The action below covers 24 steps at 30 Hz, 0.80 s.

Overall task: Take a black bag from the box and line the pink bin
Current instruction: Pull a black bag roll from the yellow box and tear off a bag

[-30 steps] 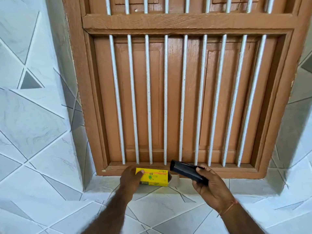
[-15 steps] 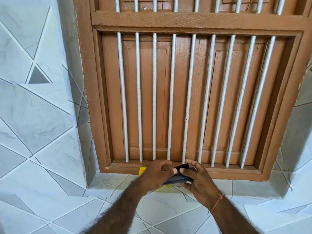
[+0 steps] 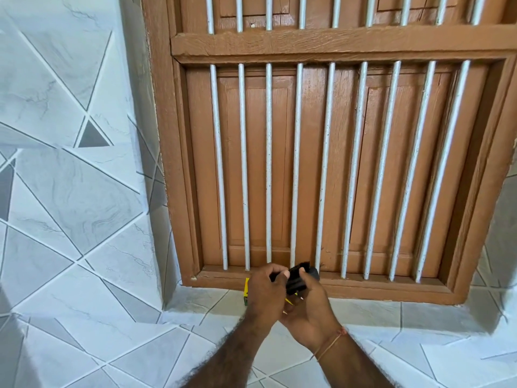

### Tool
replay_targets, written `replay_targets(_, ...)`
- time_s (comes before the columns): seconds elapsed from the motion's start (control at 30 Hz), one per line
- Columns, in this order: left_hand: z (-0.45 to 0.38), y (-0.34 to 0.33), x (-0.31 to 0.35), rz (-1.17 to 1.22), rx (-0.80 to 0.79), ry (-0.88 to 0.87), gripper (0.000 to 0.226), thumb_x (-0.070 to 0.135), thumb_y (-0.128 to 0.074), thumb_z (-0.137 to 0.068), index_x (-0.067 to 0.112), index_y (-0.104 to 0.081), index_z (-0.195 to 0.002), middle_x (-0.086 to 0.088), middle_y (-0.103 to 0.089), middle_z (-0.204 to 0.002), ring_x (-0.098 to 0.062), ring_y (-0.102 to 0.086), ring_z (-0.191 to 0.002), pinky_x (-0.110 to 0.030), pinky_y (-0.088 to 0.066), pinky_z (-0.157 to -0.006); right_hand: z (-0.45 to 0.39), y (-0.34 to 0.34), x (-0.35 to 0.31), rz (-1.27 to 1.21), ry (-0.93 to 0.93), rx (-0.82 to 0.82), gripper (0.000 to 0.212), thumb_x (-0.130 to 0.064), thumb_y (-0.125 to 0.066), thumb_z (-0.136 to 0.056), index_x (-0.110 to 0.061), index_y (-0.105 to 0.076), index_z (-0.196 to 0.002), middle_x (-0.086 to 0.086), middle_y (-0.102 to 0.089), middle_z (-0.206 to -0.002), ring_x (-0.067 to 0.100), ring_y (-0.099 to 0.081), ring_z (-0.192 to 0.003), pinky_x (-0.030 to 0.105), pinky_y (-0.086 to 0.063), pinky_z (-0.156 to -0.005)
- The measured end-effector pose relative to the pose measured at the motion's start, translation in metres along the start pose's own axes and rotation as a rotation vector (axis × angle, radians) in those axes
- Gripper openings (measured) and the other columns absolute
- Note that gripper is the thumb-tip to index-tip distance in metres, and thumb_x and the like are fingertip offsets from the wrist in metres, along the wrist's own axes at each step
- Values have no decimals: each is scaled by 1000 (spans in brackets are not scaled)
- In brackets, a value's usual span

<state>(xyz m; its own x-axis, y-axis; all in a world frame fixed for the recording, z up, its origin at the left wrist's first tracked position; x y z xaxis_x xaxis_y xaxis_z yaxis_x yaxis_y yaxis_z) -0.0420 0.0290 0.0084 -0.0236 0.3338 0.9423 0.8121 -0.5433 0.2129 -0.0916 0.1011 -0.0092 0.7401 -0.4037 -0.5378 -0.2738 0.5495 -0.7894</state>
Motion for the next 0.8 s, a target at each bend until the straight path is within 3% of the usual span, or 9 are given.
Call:
replay_targets(0.07,-3,5,5,43,32,23,17,15,-60,-91,25,-68,-80,9,-69,-81,-9,-64,-82,-14,-46,-65,3,-1,0,-69,-26,-18,38,-37,-58,-92,-12,-60,-121,18,-62,-126,35,-56,-118,50,-45,-102)
replay_targets(0.17,-13,14,10,129,69,166,12,21,-58,-94,22,-68,-88,2,-69,-89,-12,-62,-85,-20,-46,-65,4,0,2,-91,-52,-78,39,-38,-56,-93,-14,-62,-123,19,-65,-125,37,-59,-115,49,-49,-97)
replay_targets(0.3,-31,30,6,220,142,266,12,22,-57,-94,18,-68,-93,-4,-68,-97,-17,-60,-89,-30,-50,-76,6,1,2,-36,-48,-102,32,-26,-68,-87,-12,-66,-116,22,-64,-127,41,-58,-119,50,-53,-94)
replay_targets(0.4,-36,44,9,326,215,298,18,18,-53,-96,19,-65,-82,-5,-65,-90,-17,-56,-82,-30,-45,-75,7,4,-1,-7,-25,-84,26,-14,-71,-83,-9,-65,-107,22,-67,-121,40,-62,-111,44,-59,-78)
replay_targets(0.47,-37,55,11,393,272,355,19,18,-52,-96,20,-63,-81,-4,-63,-90,-18,-55,-83,-35,-48,-83,9,5,-5,4,-25,-83,23,-11,-70,-83,-10,-66,-105,21,-69,-119,39,-63,-111,43,-60,-74)
replay_targets(0.57,-40,76,10,451,327,377,16,17,-52,-95,18,-64,-84,-8,-65,-101,-26,-58,-99,-46,-49,-97,12,8,-13,15,-27,-58,36,-10,-71,-83,-4,-65,-118,21,-71,-114,37,-67,-105,42,-61,-70)
replay_targets(0.67,-43,100,11,554,379,351,16,12,-50,-94,18,-61,-83,-7,-62,-98,-27,-58,-102,-44,-49,-98,18,8,-24,27,-20,-71,37,-5,-71,-79,-3,-65,-116,20,-73,-109,34,-72,-88,35,-60,-57)
replay_targets(0.73,-44,116,12,578,409,329,19,9,-47,-94,18,-58,-81,-5,-60,-92,-27,-57,-98,-40,-49,-93,20,8,-31,62,-14,-92,41,-2,-71,-74,-1,-66,-115,20,-73,-108,33,-73,-85,35,-60,-57)
replay_targets(0.8,-45,131,12,574,471,311,17,5,-48,-94,14,-58,-85,-8,-62,-95,-27,-57,-93,-37,-47,-87,20,8,-37,117,-5,-96,45,-1,-69,-75,1,-63,-120,21,-71,-114,35,-71,-96,40,-62,-66)
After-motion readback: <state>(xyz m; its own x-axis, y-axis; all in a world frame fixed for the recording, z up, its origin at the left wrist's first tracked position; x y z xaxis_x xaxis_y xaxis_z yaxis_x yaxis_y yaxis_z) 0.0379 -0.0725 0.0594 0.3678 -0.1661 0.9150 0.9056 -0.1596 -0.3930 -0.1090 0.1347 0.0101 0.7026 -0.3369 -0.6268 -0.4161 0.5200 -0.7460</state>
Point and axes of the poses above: each hand's wrist, its own z-axis away from the middle knuckle, its own y-axis out of the back of the hand, x = y × z, the point moved 1 cm from there along -z, towards the middle knuckle
